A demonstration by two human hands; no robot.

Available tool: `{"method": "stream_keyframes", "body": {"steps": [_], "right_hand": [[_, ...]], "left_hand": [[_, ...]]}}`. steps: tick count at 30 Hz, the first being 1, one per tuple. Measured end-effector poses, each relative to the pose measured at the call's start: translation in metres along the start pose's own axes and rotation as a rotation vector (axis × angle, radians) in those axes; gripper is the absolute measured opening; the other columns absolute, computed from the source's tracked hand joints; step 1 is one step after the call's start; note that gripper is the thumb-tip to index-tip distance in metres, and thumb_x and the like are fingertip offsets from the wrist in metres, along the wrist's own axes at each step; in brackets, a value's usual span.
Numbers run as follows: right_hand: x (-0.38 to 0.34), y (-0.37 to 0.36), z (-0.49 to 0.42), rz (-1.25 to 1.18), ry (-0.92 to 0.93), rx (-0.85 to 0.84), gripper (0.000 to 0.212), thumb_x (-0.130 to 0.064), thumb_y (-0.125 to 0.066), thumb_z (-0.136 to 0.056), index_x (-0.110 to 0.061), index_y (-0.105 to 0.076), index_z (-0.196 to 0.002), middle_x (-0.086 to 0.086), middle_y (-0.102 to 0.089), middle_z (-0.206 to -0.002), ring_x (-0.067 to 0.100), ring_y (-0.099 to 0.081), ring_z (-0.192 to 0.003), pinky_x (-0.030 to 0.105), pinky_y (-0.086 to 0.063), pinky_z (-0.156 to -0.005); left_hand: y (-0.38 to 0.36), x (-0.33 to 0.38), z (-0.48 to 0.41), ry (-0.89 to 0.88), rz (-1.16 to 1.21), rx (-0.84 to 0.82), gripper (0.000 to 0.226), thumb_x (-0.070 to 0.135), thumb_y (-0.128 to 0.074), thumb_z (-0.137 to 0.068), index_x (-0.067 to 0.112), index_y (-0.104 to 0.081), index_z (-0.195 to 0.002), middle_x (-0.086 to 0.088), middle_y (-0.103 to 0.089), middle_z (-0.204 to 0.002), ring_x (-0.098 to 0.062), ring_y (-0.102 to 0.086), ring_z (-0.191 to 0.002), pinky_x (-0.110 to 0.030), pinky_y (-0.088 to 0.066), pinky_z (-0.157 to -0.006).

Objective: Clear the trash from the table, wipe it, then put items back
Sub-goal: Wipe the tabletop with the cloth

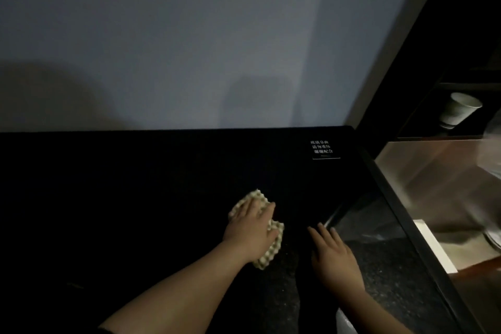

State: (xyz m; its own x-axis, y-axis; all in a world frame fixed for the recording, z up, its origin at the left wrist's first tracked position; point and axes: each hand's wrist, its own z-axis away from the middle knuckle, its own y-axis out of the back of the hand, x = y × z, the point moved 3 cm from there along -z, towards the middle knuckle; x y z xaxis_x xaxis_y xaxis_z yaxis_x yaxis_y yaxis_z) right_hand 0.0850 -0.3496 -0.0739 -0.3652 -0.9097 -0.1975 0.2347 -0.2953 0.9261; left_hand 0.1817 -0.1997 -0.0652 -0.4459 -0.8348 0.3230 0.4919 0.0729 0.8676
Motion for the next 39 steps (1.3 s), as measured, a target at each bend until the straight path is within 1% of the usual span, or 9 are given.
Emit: {"method": "stream_keyframes", "body": {"steps": [5,9,12,18,23,25,28,32,39], "right_hand": [[0.015,-0.003,-0.004,-0.011,0.085,-0.035,0.052,-0.030,-0.027,-0.102,-0.028,-0.009,-0.151,-0.002,-0.001,-0.160,0.020,0.001,-0.148,0.032,-0.011,-0.117],[0.020,-0.006,-0.001,-0.010,0.149,-0.049,0.053,-0.031,-0.025,-0.102,-0.026,-0.008,-0.152,-0.001,0.000,-0.160,0.021,0.003,-0.148,0.033,-0.007,-0.118],[0.025,-0.005,0.001,0.019,0.178,-0.045,0.053,-0.034,-0.022,-0.102,-0.026,-0.005,-0.152,-0.001,0.002,-0.160,0.020,0.004,-0.147,0.033,-0.006,-0.118],[0.026,-0.006,0.001,0.036,0.209,-0.070,0.052,-0.032,-0.017,-0.103,-0.023,0.000,-0.152,0.002,0.005,-0.160,0.022,0.007,-0.147,0.036,-0.004,-0.119],[0.028,-0.005,0.001,0.042,0.224,-0.099,0.053,-0.032,-0.018,-0.103,-0.023,0.000,-0.152,0.001,0.007,-0.160,0.022,0.008,-0.147,0.036,-0.003,-0.118],[0.029,-0.003,0.001,0.045,0.235,-0.104,0.053,-0.032,-0.019,-0.103,-0.024,0.000,-0.152,0.001,0.006,-0.160,0.022,0.007,-0.147,0.035,-0.004,-0.118],[0.031,-0.003,0.000,0.041,0.245,-0.109,0.053,-0.033,-0.020,-0.103,-0.024,0.000,-0.152,0.002,0.006,-0.160,0.022,0.007,-0.147,0.035,-0.005,-0.118],[0.030,-0.005,0.001,0.033,0.244,-0.093,0.053,-0.032,-0.019,-0.103,-0.023,0.000,-0.152,0.002,0.006,-0.160,0.022,0.008,-0.147,0.035,-0.003,-0.119],[0.033,-0.005,-0.004,0.018,0.264,-0.154,0.056,-0.030,-0.026,-0.102,-0.023,-0.001,-0.152,0.003,0.008,-0.160,0.023,0.009,-0.147,0.036,-0.002,-0.118]], "left_hand": [[-0.024,0.018,0.004,0.182,-0.026,0.040,0.058,0.043,-0.020,-0.101,0.025,0.001,-0.153,-0.003,0.015,-0.159,-0.020,0.015,-0.147,-0.034,0.009,-0.117],[-0.038,0.025,0.027,0.054,-0.085,0.017,0.056,0.040,-0.023,-0.101,0.030,-0.002,-0.152,0.002,0.013,-0.159,-0.014,0.014,-0.146,-0.029,0.009,-0.116],[-0.046,0.002,0.051,0.006,-0.192,0.039,0.077,0.066,0.006,-0.083,0.031,-0.001,-0.152,0.003,0.007,-0.160,-0.013,0.009,-0.147,-0.027,0.008,-0.116],[-0.052,-0.007,0.060,0.535,0.031,0.209,0.057,0.042,-0.022,-0.101,0.030,0.001,-0.152,-0.002,0.011,-0.160,-0.020,0.011,-0.147,-0.034,0.007,-0.118],[-0.072,0.060,0.053,0.146,-0.065,0.137,0.060,0.036,-0.028,-0.101,0.025,0.001,-0.152,0.000,0.011,-0.160,-0.019,0.012,-0.147,-0.031,0.011,-0.116],[-0.065,0.047,0.062,-0.048,-0.172,0.241,0.053,0.036,-0.025,-0.099,0.023,-0.023,-0.150,-0.002,-0.014,-0.159,-0.018,-0.015,-0.147,-0.027,0.003,-0.117],[-0.046,-0.009,0.083,0.133,-0.202,0.339,0.073,0.049,0.006,-0.088,0.017,-0.015,-0.150,-0.001,-0.004,-0.157,-0.019,-0.016,-0.146,-0.021,0.010,-0.114],[-0.059,-0.031,0.082,0.521,0.014,0.178,0.056,0.038,-0.017,-0.101,0.027,0.006,-0.152,0.001,0.015,-0.159,-0.017,0.012,-0.147,-0.035,0.005,-0.120],[-0.084,0.049,0.082,-0.001,-0.151,0.057,0.058,0.042,-0.021,-0.098,0.029,-0.007,-0.152,0.000,0.005,-0.160,-0.017,0.007,-0.148,-0.029,0.011,-0.116]]}}
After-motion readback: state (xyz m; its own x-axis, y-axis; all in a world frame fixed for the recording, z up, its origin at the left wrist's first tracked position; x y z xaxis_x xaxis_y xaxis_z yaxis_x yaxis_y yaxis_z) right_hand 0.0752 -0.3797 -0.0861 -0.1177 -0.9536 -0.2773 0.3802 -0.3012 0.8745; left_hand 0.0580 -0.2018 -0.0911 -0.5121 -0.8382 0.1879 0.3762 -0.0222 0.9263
